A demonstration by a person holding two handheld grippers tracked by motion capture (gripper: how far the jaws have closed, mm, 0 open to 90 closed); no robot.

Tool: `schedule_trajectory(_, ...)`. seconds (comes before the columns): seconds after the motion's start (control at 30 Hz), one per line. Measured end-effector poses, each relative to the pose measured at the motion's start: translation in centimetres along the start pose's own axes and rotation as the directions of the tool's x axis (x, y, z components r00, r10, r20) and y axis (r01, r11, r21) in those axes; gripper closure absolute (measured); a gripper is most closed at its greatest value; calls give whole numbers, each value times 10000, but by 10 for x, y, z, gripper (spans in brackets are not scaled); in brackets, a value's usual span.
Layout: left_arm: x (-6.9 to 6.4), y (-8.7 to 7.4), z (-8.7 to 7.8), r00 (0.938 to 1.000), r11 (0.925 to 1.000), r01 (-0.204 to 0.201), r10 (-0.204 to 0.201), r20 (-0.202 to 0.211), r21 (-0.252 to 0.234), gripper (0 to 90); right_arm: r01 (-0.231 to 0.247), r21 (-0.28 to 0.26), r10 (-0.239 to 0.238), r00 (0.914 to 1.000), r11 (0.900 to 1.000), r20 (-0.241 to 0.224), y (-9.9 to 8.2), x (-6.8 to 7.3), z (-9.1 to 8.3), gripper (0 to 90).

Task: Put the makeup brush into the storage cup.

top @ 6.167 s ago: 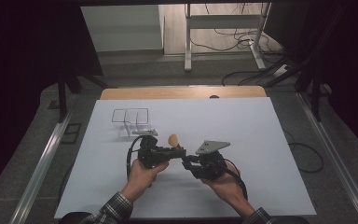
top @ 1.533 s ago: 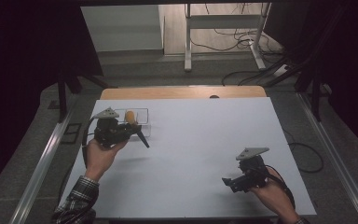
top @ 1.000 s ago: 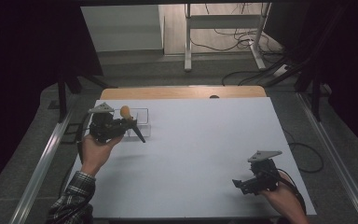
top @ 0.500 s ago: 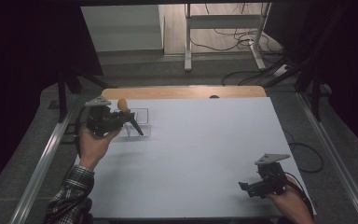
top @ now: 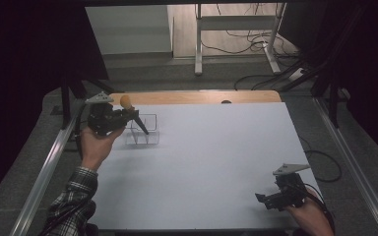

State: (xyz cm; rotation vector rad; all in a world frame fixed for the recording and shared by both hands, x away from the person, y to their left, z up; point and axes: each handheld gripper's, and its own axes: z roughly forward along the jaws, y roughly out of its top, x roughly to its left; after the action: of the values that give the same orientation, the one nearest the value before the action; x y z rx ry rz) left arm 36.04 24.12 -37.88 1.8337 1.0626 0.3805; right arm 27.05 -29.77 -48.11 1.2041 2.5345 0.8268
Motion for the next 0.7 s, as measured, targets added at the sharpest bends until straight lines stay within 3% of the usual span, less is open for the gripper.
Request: schedule_trajectory(0.7, 5, 21, 7, 9990, 9997, -237, 233, -373, -111, 720, -590, -477, 590, 9983, 9971, -17, -5, -5, -6, 0)
